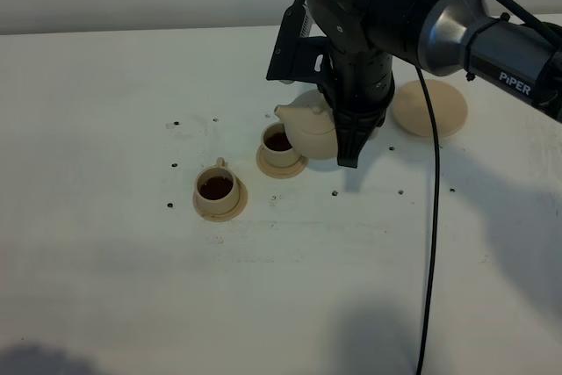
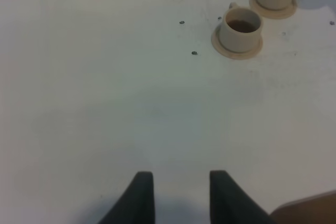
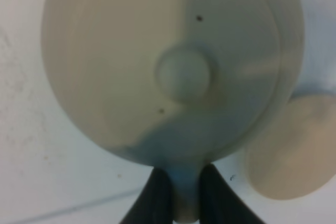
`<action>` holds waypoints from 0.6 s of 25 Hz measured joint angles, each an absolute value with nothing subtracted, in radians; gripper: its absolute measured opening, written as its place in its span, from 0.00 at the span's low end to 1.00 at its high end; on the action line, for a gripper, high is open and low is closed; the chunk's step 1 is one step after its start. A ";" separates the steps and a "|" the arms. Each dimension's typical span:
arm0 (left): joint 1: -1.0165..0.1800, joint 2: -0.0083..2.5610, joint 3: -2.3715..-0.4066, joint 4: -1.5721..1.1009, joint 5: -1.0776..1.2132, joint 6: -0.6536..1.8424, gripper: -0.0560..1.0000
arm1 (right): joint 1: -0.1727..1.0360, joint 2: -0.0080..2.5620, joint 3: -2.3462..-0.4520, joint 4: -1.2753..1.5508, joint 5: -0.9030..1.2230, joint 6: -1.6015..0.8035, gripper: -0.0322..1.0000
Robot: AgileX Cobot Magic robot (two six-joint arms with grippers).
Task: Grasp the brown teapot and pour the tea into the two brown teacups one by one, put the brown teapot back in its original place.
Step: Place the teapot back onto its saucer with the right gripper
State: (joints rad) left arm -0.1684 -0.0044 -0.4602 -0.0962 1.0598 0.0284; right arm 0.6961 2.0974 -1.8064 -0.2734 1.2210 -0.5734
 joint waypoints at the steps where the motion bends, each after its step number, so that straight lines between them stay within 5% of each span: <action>1: -0.168 -0.004 -0.460 -0.096 1.060 0.028 0.28 | 0.696 2.097 -1.806 -0.272 1.221 -0.573 0.14; 15: -0.168 -0.004 -0.460 -0.096 1.060 0.028 0.28 | 0.695 2.097 -1.806 -0.266 1.221 -0.573 0.14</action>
State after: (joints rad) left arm -0.1684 -0.0044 -0.4602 -0.0962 1.0598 0.0284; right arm 0.6950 2.0974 -1.8064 -0.2659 1.2210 -0.5734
